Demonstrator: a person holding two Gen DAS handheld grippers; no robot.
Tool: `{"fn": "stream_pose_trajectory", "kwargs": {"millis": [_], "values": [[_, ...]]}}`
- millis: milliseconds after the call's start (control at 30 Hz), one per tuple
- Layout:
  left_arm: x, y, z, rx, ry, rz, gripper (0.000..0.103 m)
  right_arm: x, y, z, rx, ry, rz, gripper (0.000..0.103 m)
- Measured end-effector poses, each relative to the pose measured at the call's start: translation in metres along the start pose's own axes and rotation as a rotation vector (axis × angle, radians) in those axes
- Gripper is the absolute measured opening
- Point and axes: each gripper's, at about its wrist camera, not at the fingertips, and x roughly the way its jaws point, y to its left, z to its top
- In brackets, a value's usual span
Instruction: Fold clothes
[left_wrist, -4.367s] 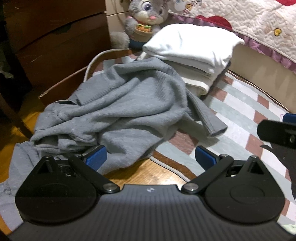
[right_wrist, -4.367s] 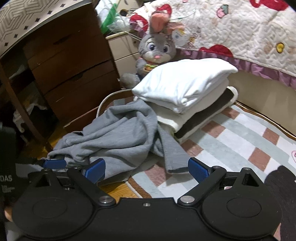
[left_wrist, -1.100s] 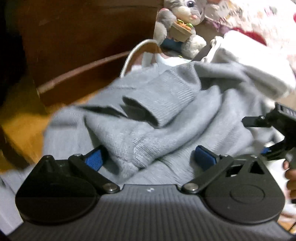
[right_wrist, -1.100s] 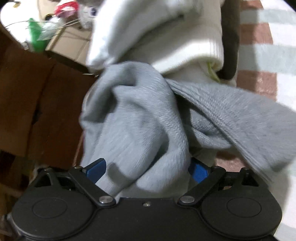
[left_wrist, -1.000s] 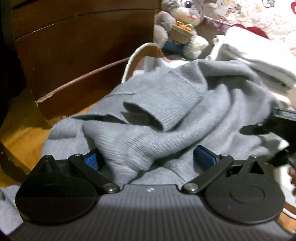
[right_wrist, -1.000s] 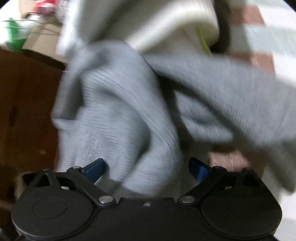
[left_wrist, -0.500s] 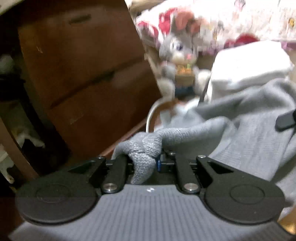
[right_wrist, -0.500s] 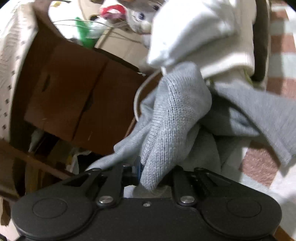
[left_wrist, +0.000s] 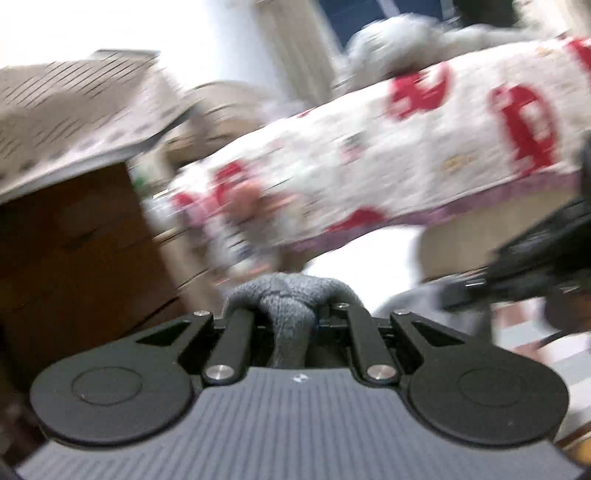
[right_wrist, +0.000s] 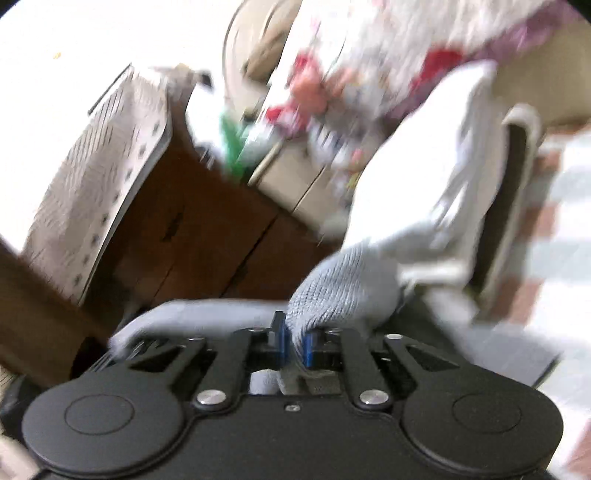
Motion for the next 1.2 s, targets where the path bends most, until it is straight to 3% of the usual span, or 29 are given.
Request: {"fn": "stream_pose_trajectory", "kwargs": {"millis": [167,300,433,500,533,600,667,767,900,1000,1200], "values": [[0.006,-0.044,0.061,-0.043,-0.120,-0.209,0.009,-0.060,-0.011,0.033,0.015,-0.102,-0.112,0.007],[0.006,-0.084,0.110,-0.078,-0.220,-0.369,0.009,-0.130,-0.001,0.050,-0.046,-0.195,-0.178,0.007],[0.054,-0.146,0.086,-0.107,-0.021,-0.483,0.014,-0.186,-0.024,0.067,-0.085,-0.263,-0.421,0.019],[0.078,-0.177,0.074,-0.122,0.079,-0.539,0.020,-0.218,-0.049,0.065,-0.057,-0.300,-0.586,0.050],[0.089,-0.193,0.068,-0.129,0.129,-0.567,0.020,-0.233,-0.060,0.059,-0.044,-0.318,-0.627,0.051],[0.113,-0.224,0.056,-0.143,0.230,-0.622,0.024,-0.262,-0.088,0.043,0.009,-0.320,-0.628,0.051],[0.135,-0.252,0.043,-0.152,0.322,-0.667,0.034,-0.273,-0.116,0.033,0.065,-0.266,-0.599,0.051],[0.135,-0.243,0.004,-0.132,0.331,-0.600,0.042,-0.267,-0.139,0.014,0.054,-0.155,-0.613,0.052],[0.133,-0.208,-0.027,-0.200,0.404,-0.552,0.042,-0.253,-0.165,-0.010,0.022,-0.008,-0.639,0.054],[0.124,-0.178,-0.046,-0.257,0.442,-0.497,0.048,-0.247,-0.180,-0.017,0.060,0.015,-0.628,0.056],[0.099,-0.154,-0.070,-0.246,0.444,-0.426,0.051,-0.249,-0.195,-0.023,0.087,0.025,-0.668,0.057]]}}
